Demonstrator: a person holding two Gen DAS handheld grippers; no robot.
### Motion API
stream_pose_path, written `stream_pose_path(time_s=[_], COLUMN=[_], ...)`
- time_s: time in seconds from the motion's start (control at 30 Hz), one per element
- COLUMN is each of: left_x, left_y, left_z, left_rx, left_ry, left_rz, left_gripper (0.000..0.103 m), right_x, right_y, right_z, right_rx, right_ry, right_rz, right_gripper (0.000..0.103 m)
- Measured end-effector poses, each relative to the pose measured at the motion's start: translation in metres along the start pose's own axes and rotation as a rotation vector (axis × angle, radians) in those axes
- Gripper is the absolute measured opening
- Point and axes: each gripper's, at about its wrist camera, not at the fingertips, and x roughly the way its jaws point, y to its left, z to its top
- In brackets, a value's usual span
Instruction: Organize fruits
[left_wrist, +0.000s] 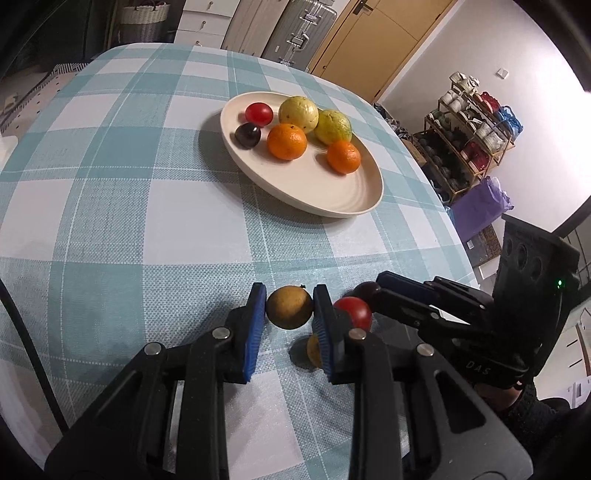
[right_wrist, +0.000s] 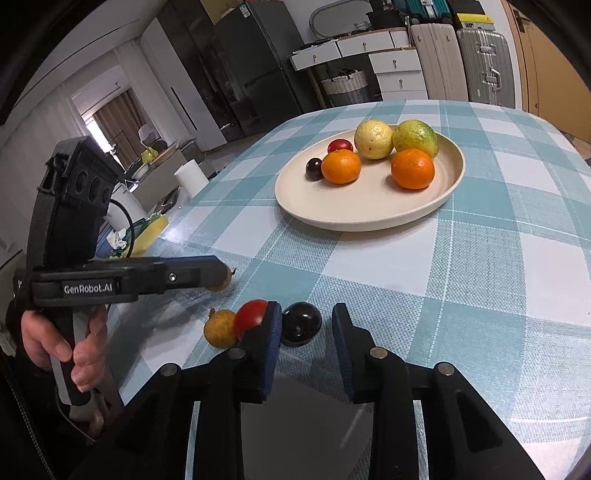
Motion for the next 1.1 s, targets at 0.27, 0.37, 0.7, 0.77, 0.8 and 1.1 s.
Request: stream_pose_path(time_s=[0.27,0.37,0.7,0.77,0.8,1.1], left_x=[-0.004,-0.007,-0.012,-0.014,-0.015,-0.009], left_y=[0.006,0.008,0.005,0.004,0.003,-0.003], left_z=[0.003,0.007,0.028,0.032,0.035,0.068], left_rx=[-0.018,-0.025,-0.014,-0.011,-0.008,0.018], left_ry=[-0.017,-0.03,-0.063,-0.07,-0.077,-0.099], left_rz=[-0.003,-0.007,-0.013,-0.015,-0.016,-0.018], left_gripper=[0.023,0.023,0.023,0.023,0.023,0.023], right_x=[0.01,0.01,0.004,0.0,-0.002,-0.014], right_y=[-0.003,-0.003,-0.009,-0.012,-0.013,-0.02], right_z=[0.004,0.004,0.008,0.011,0.012,0.043], right_rx=[0.052,0.057,0.096,0.104,0.104,0.091], right_ry=[0.027,0.028,-0.008,-0.023,-0.028,-0.092], right_rz=[0.054,0.073,0.112,0.111,0.108,0.096], right_gripper=[0.03,0.027,0.023,0.023,0.023,0.023])
